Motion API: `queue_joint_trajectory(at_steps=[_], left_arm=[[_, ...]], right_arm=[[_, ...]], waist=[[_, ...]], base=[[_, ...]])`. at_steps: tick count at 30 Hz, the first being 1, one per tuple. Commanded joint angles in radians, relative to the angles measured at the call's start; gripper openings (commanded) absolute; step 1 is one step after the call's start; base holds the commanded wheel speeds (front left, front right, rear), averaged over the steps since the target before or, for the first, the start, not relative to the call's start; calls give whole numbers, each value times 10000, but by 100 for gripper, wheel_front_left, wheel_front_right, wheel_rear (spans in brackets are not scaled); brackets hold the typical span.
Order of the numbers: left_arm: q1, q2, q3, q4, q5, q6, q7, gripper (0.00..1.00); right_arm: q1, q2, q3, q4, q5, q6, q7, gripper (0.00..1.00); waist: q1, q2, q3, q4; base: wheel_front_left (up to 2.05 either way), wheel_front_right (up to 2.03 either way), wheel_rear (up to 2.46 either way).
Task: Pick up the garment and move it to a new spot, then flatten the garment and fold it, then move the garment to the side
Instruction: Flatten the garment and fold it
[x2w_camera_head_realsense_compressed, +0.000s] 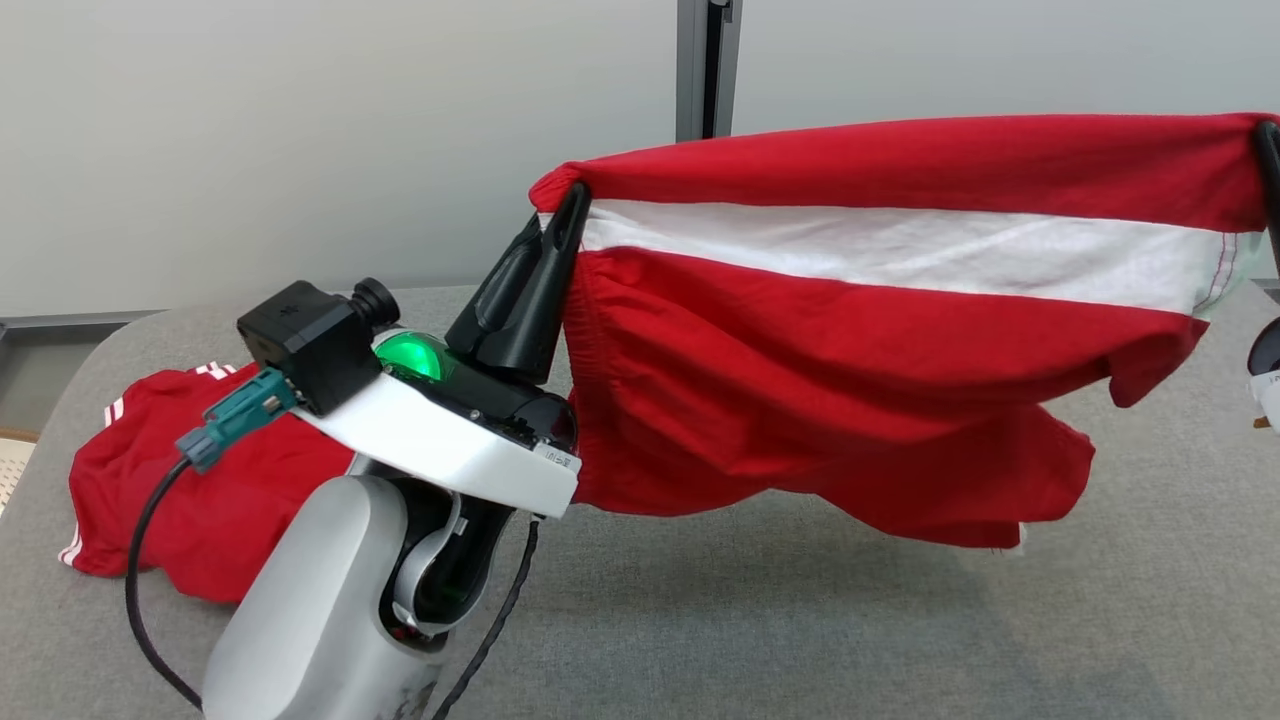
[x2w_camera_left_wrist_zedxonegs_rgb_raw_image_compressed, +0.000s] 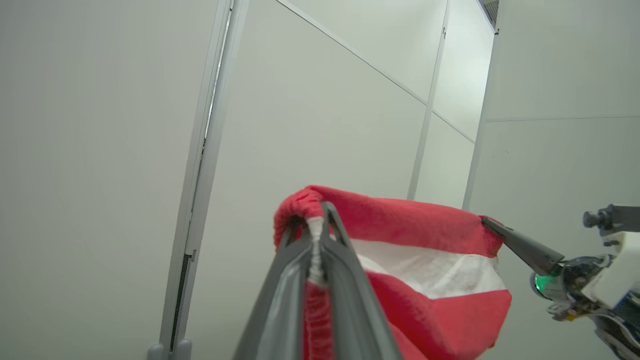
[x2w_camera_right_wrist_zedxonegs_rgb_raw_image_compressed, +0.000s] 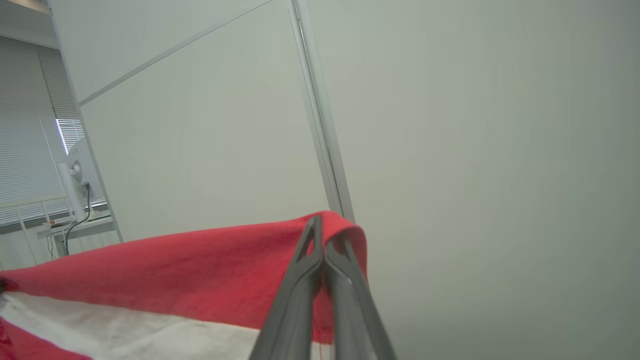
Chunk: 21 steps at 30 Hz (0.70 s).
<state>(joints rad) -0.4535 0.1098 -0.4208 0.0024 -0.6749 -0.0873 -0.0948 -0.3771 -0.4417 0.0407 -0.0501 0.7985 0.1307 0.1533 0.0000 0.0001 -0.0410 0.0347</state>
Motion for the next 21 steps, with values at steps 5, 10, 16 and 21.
queue_joint_trajectory(at_steps=[5, 10, 16, 21], left_arm=[[332, 38, 185, -853, -540, 295, 498, 4], [-6, 209, 87, -1106, -573, 339, 1016, 7], [-2401, 141, 512, -75, -768, 178, 1501, 0], [-5144, 188, 748, 1388, -110, -13, 1064, 0]], right_arm=[[381, 434, -799, -808, -240, 2, 1392, 0], [142, 799, -1318, -1207, -507, 2, 2312, 0], [-2553, 975, -1283, -342, -707, 2, 2829, 0], [-5646, 1070, -827, 1176, -1138, 2, 2004, 0]], waist=[[0, -1, 97, -102], [0, -1, 665, -209], [0, -1, 2830, -515], [0, -1, 4659, -795]], base=[[0, 0, 0], [0, 0, 0], [0, 0, 0], [0, 0, 0]])
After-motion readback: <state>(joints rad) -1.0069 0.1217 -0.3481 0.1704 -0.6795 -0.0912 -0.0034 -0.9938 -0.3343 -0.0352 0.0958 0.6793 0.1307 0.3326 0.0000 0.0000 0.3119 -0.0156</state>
